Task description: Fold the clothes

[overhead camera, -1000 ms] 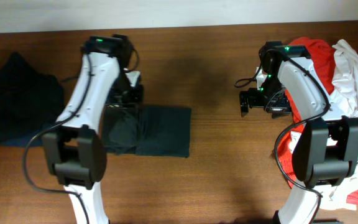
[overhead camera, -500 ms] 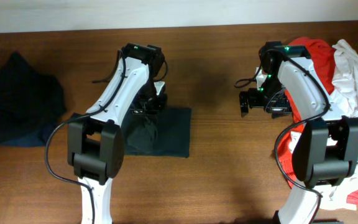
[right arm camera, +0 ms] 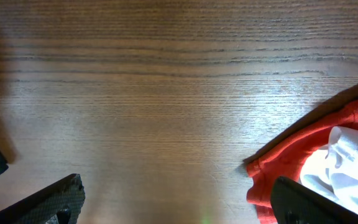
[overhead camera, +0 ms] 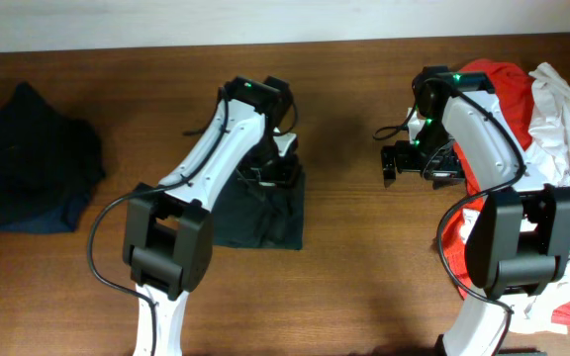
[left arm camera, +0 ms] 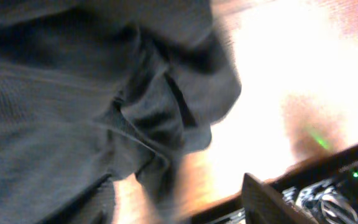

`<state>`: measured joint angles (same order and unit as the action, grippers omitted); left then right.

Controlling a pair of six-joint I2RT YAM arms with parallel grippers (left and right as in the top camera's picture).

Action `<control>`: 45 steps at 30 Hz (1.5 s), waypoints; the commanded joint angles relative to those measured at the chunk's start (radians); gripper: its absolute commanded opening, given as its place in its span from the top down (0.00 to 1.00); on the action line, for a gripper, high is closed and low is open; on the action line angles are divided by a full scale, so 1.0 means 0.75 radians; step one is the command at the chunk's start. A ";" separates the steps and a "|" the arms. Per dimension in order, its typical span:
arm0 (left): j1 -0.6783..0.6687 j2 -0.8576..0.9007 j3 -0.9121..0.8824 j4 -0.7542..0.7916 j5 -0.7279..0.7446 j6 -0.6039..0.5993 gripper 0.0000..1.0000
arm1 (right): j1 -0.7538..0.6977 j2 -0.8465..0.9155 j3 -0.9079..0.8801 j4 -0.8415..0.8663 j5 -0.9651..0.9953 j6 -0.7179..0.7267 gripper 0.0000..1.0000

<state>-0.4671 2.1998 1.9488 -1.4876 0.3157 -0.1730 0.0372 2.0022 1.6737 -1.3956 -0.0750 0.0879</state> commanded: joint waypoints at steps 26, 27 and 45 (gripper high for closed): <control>0.548 0.210 -0.106 0.214 -0.123 0.077 0.22 | 0.754 0.113 0.018 0.681 -0.093 0.035 0.42; 0.548 0.210 -0.112 0.209 -0.155 0.077 0.22 | 0.751 0.133 0.018 0.668 -0.070 0.042 0.71; 0.617 0.043 -0.136 0.080 -0.244 -0.077 0.29 | 0.481 0.004 0.019 0.259 -0.203 0.058 0.48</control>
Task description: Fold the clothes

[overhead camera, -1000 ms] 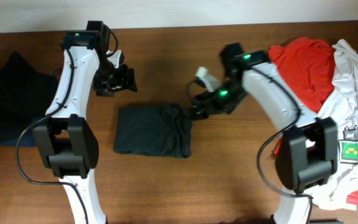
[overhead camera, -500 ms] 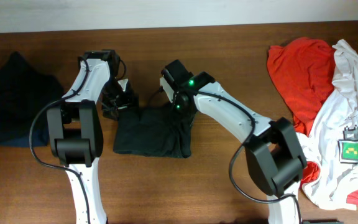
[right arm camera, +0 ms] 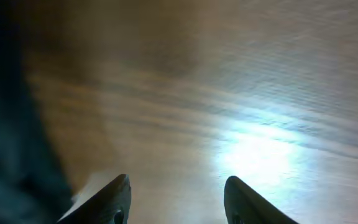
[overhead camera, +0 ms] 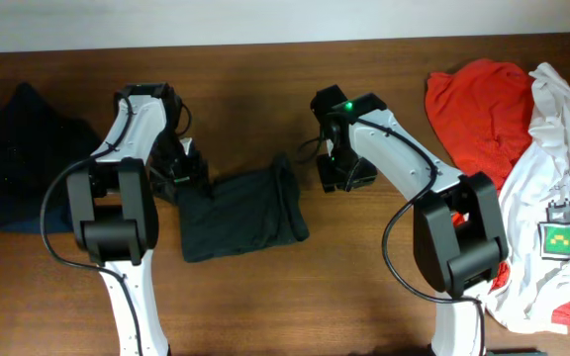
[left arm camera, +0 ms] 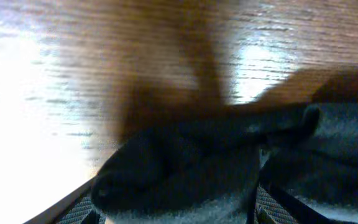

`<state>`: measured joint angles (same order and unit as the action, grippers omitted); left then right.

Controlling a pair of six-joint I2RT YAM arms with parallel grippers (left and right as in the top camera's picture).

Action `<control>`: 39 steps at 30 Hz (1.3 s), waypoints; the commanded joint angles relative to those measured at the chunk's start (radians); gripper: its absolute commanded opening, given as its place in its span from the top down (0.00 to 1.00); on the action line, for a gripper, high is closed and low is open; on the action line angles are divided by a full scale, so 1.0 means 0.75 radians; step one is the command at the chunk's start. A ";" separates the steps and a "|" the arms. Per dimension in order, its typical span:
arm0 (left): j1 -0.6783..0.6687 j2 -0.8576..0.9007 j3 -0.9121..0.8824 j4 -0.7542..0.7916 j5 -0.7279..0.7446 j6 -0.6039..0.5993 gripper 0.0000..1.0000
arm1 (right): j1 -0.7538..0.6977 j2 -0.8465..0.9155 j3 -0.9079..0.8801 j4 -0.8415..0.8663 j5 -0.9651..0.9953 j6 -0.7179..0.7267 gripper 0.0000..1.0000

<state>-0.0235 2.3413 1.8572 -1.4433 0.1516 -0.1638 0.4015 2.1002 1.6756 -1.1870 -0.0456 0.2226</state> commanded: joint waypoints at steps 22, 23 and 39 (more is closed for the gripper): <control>-0.006 -0.297 -0.528 0.303 -0.118 0.044 0.47 | 0.132 -0.129 -0.380 0.315 -0.152 -0.241 0.45; -0.006 -0.297 -0.528 0.234 -0.118 0.027 0.47 | 0.093 -0.129 -0.380 0.370 -0.110 -0.241 0.44; 0.005 -0.679 -0.528 0.597 0.302 0.242 0.27 | -0.046 -0.149 -0.254 0.173 -1.070 -0.613 0.36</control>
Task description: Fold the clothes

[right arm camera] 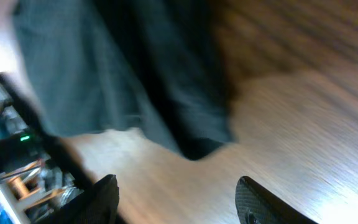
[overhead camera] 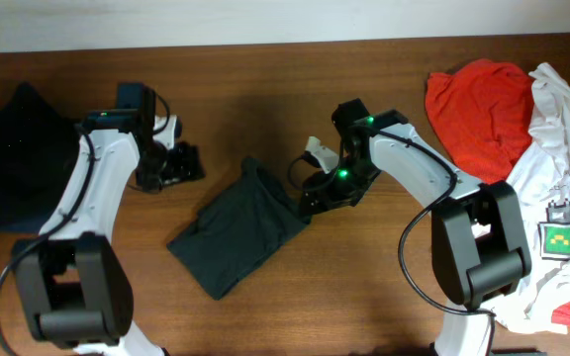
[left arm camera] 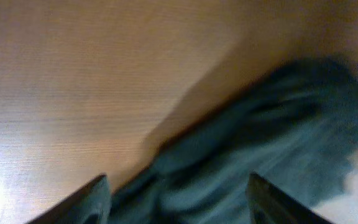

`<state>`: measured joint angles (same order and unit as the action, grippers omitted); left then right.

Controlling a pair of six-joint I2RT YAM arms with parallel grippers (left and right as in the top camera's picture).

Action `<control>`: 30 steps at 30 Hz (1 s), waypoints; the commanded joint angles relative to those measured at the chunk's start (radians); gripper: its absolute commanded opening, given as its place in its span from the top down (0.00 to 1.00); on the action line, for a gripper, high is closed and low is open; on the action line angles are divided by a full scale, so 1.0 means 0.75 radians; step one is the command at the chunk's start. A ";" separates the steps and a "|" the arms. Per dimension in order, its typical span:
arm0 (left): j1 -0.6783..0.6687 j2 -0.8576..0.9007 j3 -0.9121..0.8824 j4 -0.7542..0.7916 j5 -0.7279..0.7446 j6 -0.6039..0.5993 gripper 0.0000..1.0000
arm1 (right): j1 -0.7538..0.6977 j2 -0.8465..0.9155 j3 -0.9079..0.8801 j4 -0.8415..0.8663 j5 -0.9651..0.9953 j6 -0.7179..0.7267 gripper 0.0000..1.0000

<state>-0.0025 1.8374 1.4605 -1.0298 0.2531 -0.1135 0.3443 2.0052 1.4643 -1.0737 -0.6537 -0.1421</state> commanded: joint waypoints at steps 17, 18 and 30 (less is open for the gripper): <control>-0.025 0.155 -0.004 -0.031 0.167 0.172 0.27 | 0.270 0.022 0.030 0.746 0.465 0.341 0.96; -0.025 0.155 -0.004 -0.036 0.167 0.172 0.27 | 0.260 0.023 0.030 0.733 0.609 0.427 0.96; -0.030 0.155 -0.004 -0.045 0.167 0.172 0.27 | 0.213 0.020 0.097 0.764 -0.001 0.360 0.34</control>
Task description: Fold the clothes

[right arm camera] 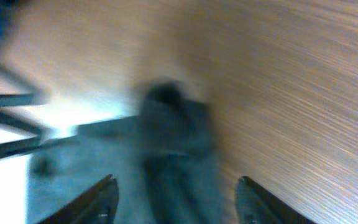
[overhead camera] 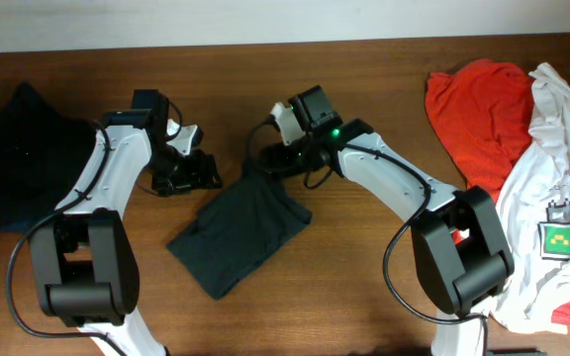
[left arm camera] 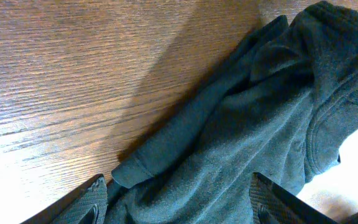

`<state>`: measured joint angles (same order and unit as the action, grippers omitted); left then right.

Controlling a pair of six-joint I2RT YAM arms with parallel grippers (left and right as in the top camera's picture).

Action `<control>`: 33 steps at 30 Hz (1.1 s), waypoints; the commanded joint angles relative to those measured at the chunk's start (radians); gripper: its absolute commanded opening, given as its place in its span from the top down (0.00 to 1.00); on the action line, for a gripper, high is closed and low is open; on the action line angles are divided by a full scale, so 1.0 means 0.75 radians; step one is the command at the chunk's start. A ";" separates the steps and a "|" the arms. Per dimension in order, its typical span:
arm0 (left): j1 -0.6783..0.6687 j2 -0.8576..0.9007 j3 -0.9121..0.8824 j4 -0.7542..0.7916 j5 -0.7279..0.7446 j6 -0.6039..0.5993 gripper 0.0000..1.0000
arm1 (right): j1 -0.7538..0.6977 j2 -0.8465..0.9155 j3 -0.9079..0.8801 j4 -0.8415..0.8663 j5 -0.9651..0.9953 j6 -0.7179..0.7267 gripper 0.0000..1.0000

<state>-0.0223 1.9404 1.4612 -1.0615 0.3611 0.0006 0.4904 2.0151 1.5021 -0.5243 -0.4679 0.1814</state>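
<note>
A dark grey-green garment (overhead camera: 240, 232) lies folded and slanted on the wooden table (overhead camera: 364, 287). In the left wrist view its creased cloth (left arm camera: 241, 118) fills the frame. My left gripper (overhead camera: 191, 173) sits at the garment's upper left edge, open, with cloth lying between its fingers (left arm camera: 95, 199). My right gripper (overhead camera: 270, 158) hovers at the garment's top corner, also open. The right wrist view is blurred, with the dark cloth (right arm camera: 173, 143) between the spread fingers (right arm camera: 260, 199).
A pile of dark navy clothes (overhead camera: 18, 158) lies at the far left. A red garment (overhead camera: 473, 99) and a white shirt (overhead camera: 562, 148) with a tag are heaped at the right edge. Bare wood stretches along the table's front.
My right gripper has gone from the garment's right corner to its top corner. My left gripper has shifted slightly right, onto the garment's upper left edge. The garment lies much as before.
At first the garment lay mid-table under my left gripper, with my right gripper beside the red cloth. Then it lay further left, a gripper at each side. Later it lay slanted, left gripper off it. Now both open grippers are at its upper edge.
</note>
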 commanded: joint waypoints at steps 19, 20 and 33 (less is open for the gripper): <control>-0.003 0.017 -0.005 0.002 0.023 0.059 0.23 | -0.108 0.044 0.055 -0.297 0.496 0.253 0.57; -0.003 0.017 -0.005 0.015 0.025 0.087 0.21 | -0.119 0.018 0.062 -0.343 0.496 0.253 0.57; -0.173 0.387 -0.005 0.246 0.313 0.341 0.40 | -0.192 -0.250 0.091 -0.965 0.496 0.140 0.47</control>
<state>-0.1101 2.1349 1.4796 -0.8429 0.5785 0.2413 0.3500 1.8328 1.5616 -1.2396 -0.1120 0.3061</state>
